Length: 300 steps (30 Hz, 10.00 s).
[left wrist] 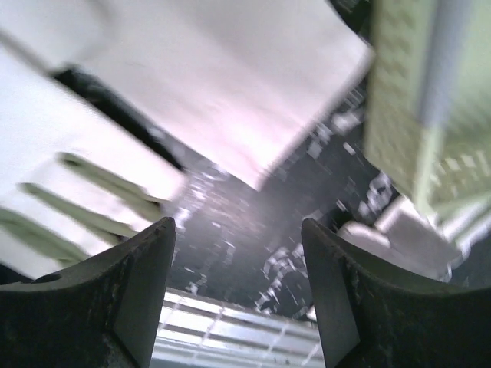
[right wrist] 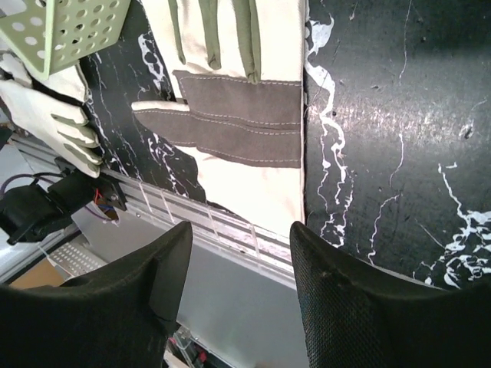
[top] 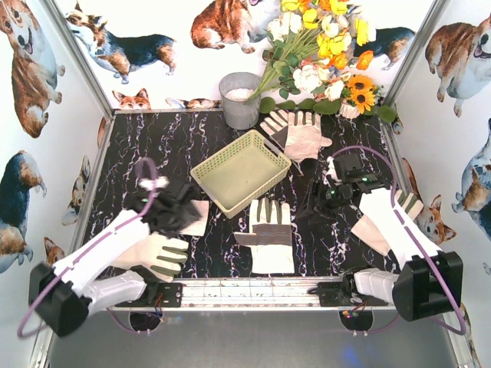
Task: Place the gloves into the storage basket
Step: Pick up the glove at the corner of the board, then pair the glove with the glove.
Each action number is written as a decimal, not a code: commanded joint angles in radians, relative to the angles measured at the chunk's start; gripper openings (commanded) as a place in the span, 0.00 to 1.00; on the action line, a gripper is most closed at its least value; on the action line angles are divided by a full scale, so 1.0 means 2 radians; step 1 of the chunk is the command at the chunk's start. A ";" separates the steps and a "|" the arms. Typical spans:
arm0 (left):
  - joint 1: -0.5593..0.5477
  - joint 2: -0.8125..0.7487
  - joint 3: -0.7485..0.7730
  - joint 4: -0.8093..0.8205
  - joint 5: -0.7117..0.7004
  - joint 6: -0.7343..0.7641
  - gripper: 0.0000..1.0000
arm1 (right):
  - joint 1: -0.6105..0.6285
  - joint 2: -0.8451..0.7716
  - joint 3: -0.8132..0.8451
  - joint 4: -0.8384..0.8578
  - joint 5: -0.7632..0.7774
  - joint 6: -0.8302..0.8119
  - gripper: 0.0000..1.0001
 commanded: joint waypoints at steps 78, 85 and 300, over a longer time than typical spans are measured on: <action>0.324 -0.010 -0.062 -0.028 0.143 0.200 0.00 | -0.022 -0.138 0.035 -0.015 -0.071 0.008 0.69; 0.279 -0.046 -0.013 -0.060 0.239 0.190 0.00 | 0.007 -0.126 0.038 0.065 -0.163 0.024 0.80; -0.132 -0.010 0.131 0.544 0.199 0.022 1.00 | 0.115 -0.144 0.162 0.373 -0.184 0.222 0.00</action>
